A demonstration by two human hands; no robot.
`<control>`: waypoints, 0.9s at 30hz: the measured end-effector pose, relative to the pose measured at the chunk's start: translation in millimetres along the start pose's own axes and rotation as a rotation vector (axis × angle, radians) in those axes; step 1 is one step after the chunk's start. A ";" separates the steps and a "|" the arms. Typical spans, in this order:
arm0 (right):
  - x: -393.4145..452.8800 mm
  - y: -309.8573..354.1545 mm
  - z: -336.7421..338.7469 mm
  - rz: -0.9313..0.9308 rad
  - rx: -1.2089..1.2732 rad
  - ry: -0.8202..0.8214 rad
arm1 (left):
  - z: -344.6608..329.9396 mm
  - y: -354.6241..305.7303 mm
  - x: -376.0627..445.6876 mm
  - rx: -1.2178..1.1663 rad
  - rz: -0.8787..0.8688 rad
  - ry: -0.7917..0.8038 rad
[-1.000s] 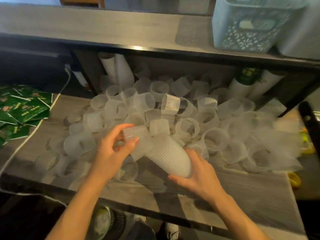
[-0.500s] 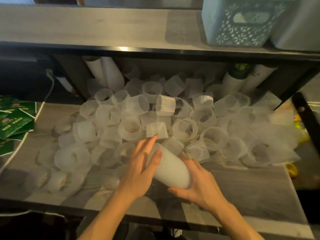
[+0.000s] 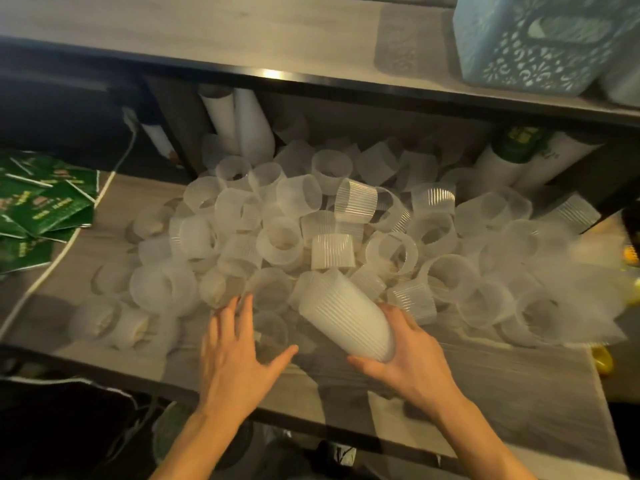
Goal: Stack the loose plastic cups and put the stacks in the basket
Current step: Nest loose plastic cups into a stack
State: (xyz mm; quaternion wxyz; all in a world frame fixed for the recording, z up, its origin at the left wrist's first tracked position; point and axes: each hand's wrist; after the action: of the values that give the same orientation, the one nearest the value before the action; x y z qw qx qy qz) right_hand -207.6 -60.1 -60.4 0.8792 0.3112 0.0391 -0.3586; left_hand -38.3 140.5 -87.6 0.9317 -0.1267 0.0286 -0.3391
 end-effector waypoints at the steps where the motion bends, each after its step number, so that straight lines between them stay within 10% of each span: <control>1: 0.2 0.3 0.0 0.004 -0.008 0.001 | -5.9 -3.9 -3.0 0.016 0.037 0.024; 17: -8.4 -15.2 14.3 0.079 -0.023 0.017 | 43.4 -32.7 12.2 -1.118 0.245 -0.186; 27: -14.1 -9.9 27.0 0.189 0.020 -0.010 | 65.9 -71.9 29.1 -1.030 0.021 0.021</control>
State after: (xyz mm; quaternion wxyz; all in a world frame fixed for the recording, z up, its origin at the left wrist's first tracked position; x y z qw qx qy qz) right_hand -228.7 -72.6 -39.8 0.9063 0.3202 0.0015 -0.2758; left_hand -51.7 83.1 -4.6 0.7515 -0.5655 0.2025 -0.2730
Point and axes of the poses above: each hand's wrist, its own x-axis towards the middle knuckle, its own z-axis out of the back of the hand, y = z × x, and after that the axes turned 4 degrees about -z, right-handed
